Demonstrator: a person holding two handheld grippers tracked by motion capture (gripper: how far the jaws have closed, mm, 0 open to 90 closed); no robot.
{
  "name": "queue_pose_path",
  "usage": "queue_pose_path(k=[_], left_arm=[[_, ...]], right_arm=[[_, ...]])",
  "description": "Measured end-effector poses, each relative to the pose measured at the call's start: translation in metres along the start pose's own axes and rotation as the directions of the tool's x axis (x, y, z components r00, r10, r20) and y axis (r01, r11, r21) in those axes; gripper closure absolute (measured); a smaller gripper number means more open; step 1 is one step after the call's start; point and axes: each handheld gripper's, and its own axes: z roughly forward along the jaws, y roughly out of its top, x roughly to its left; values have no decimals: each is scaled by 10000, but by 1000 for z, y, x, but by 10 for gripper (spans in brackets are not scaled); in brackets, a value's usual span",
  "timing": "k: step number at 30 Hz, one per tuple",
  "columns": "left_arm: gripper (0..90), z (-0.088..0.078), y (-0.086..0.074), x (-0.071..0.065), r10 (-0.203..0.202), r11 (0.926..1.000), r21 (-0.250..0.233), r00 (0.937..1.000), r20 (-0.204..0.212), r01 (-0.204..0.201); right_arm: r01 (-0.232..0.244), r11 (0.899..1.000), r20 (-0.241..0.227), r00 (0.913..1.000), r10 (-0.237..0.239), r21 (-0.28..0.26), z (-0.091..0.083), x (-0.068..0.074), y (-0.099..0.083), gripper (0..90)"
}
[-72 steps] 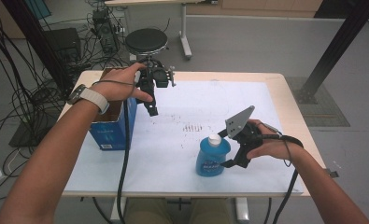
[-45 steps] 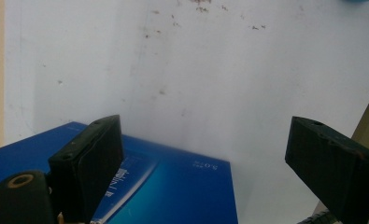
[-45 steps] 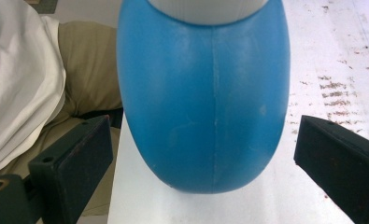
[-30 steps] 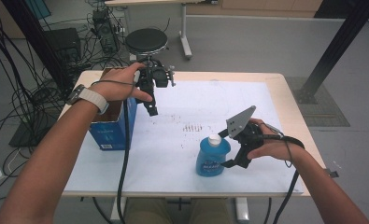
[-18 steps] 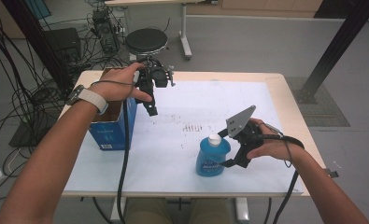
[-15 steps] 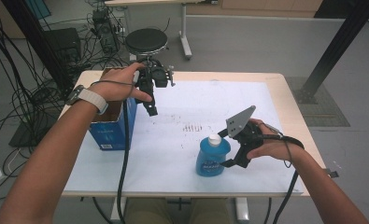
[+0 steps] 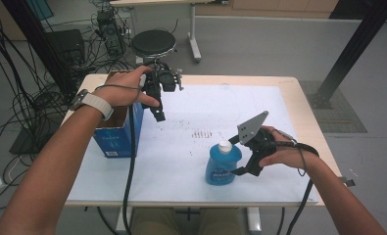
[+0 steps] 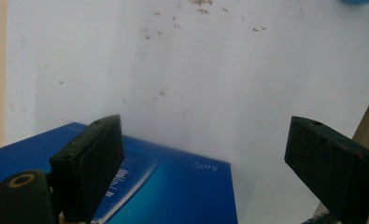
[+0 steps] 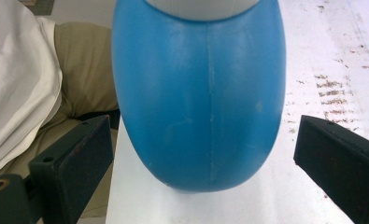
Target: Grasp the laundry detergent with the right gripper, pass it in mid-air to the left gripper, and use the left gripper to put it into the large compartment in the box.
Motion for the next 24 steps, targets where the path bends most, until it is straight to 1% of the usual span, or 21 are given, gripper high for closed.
queue_pose_path(k=[14, 18, 24], left_arm=[[125, 1, 1, 0, -6, 10000, -15, 10000, -2, 6], [125, 2, 2, 0, 0, 10000, -37, 10000, -15, 0], [125, 3, 1, 0, -26, 10000, -67, 10000, 8, 26]], right_arm=[[-24, 9998, 11, 10000, 24, -191, 6, 0, -5, 48], [-40, 9992, 32, 10000, 42, -406, 8, 1, -6, 53], [-113, 9983, -38, 9999, 111, -570, 13, 1, -9, 58]])
